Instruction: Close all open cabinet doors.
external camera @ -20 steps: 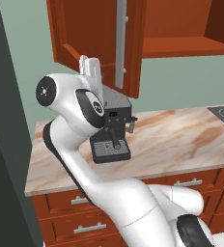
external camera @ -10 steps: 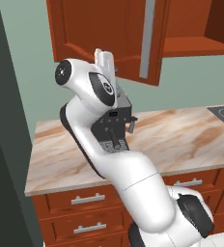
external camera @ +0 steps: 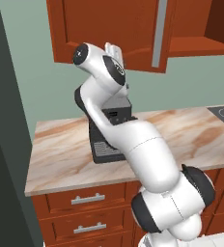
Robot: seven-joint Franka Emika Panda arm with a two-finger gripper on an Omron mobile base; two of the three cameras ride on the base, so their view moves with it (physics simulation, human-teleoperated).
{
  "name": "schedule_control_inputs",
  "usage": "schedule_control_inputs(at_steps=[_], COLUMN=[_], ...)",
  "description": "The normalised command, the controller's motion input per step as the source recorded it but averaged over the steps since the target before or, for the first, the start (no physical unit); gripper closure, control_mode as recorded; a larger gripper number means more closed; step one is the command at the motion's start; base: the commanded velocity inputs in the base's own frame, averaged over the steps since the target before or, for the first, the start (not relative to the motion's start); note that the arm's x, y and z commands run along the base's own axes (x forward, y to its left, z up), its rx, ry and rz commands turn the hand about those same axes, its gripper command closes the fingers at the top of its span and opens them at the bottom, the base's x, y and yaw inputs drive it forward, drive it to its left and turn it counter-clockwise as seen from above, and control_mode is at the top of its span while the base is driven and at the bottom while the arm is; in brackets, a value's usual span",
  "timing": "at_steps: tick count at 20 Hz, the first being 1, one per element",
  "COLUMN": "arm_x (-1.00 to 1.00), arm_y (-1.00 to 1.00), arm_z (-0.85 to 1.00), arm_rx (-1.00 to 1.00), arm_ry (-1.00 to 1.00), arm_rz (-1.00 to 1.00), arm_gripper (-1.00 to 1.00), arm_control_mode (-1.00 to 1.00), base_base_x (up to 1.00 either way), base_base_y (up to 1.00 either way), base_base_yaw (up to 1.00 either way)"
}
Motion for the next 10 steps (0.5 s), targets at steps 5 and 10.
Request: schedule_control_inputs(at_steps=[5,10], arm_x=[0.50,0.48], arm_y=[-0.10,0.00], arm_z=[-0.02,-0.06], arm_rx=[0.00,0.01], arm_ry=[0.02,0.01], arm_rz=[0.02,0.09], arm_gripper=[-1.00,-1.00], arm_control_mode=[-1.00,-1.00], base_base_x=[0.00,0.00], base_base_y=[0.00,0.00], base_base_yaw=[0.00,0.00])
